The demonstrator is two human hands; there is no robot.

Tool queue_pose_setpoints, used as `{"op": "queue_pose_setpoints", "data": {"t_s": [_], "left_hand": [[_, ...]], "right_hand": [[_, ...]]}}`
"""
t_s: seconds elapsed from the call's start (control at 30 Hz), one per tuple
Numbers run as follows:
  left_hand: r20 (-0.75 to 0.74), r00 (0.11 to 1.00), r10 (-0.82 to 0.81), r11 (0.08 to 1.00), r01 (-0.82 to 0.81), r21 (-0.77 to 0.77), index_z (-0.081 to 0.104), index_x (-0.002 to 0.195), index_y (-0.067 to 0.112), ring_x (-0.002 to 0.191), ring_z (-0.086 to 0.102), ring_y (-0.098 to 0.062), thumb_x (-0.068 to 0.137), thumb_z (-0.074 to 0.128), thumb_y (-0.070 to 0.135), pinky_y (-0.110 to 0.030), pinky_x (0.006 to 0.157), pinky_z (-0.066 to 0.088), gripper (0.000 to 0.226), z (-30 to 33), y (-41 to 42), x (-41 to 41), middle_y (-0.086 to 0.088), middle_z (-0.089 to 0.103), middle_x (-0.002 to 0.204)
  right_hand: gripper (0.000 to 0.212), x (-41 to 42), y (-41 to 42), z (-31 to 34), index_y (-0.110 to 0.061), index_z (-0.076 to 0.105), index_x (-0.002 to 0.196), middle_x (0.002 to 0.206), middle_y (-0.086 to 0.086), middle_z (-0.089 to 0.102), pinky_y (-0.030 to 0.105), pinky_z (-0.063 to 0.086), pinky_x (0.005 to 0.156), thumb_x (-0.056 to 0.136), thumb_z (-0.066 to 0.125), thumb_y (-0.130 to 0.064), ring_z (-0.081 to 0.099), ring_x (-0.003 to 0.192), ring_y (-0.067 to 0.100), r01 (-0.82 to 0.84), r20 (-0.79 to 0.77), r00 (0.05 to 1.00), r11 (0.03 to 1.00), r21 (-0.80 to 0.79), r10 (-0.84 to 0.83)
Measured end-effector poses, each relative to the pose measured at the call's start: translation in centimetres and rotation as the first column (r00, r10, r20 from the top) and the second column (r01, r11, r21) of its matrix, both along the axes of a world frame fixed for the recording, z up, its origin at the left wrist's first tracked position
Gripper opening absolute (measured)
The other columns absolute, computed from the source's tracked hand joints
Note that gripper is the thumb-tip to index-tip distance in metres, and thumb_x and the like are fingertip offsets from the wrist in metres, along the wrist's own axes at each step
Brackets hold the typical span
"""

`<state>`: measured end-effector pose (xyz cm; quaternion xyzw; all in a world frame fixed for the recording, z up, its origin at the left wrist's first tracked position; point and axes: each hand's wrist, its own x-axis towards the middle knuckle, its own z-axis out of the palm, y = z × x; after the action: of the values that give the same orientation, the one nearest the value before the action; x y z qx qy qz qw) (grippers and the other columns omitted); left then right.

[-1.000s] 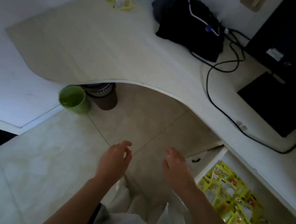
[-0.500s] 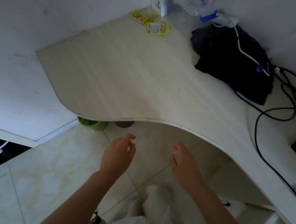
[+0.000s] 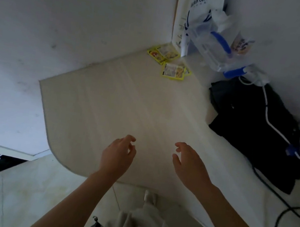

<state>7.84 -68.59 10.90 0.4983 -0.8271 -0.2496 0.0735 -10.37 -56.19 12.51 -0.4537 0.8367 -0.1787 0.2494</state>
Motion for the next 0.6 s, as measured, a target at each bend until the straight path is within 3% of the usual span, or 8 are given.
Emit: {"op": "queue_pose_setpoints", "data": {"t_s": [0.27,0.6], "left_hand": [[0.052,0.999,-0.003,1.000,0.004,-0.008,0.057,0.116,0.027,0.091,0.062,-0.016,0.093,0.051,0.030,-0.030,0.075,0.051,0.024,0.4,-6.4,-5.7,0.007,0.066,0.093],[0.208,0.949,-0.237,0.970,0.244,-0.009,0.053,0.124,0.023,0.108,0.058,-0.019,0.095,0.045,0.025,-0.037,0.086,0.051,0.029,0.5,-18.6,-13.1,0.003,0.064,0.116]], "right_hand": [[0.036,-7.6,-8.8,0.7,-0.018,0.045,0.132,0.124,0.002,0.057,0.032,0.045,0.090,0.097,0.045,-0.026,0.054,0.112,0.018,-0.073,-0.013,0.997,0.997,-0.029,0.073],[0.034,-14.8,-18.5,0.4,-0.017,0.047,0.129,0.121,0.004,0.058,0.034,0.045,0.090,0.096,0.049,-0.025,0.054,0.111,0.021,-0.093,-0.042,0.995,0.996,0.004,0.093]]}}
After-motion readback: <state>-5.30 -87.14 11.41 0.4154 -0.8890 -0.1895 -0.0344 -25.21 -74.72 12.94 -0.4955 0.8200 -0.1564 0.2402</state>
